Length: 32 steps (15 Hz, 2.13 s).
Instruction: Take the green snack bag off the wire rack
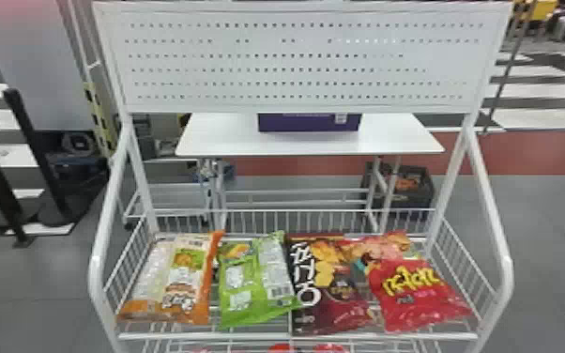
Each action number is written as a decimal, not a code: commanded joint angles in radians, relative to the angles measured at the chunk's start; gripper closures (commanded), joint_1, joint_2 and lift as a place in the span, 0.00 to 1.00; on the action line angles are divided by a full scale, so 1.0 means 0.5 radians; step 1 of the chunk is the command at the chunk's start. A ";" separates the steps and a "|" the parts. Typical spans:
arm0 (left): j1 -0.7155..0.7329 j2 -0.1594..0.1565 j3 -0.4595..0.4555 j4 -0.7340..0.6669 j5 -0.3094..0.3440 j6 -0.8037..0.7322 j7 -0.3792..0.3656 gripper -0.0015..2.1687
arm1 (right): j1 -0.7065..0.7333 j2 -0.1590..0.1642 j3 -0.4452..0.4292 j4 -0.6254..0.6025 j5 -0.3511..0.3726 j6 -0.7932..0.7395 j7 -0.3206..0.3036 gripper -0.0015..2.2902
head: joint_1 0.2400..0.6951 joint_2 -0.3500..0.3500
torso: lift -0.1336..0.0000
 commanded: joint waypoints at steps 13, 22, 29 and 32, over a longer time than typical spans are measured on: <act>-1.324 -0.353 -0.687 0.875 0.123 0.572 -0.061 0.03 | -0.018 0.031 0.028 0.025 0.018 -0.031 0.003 0.08 | 0.57 0.50 | 1.00; -1.707 -0.482 -0.669 1.253 0.331 0.780 -0.123 0.04 | -0.018 0.034 0.028 0.031 0.027 -0.031 0.003 0.08 | 0.57 0.50 | 1.00; -1.713 -0.463 -0.635 1.259 0.331 0.897 -0.129 0.36 | -0.024 0.034 0.031 0.028 0.027 -0.037 0.003 0.08 | 0.57 0.50 | 1.00; -1.652 -0.445 -0.626 1.136 0.334 0.928 -0.132 0.58 | -0.021 0.031 0.031 0.025 0.027 -0.037 0.003 0.08 | 0.57 0.50 | 1.00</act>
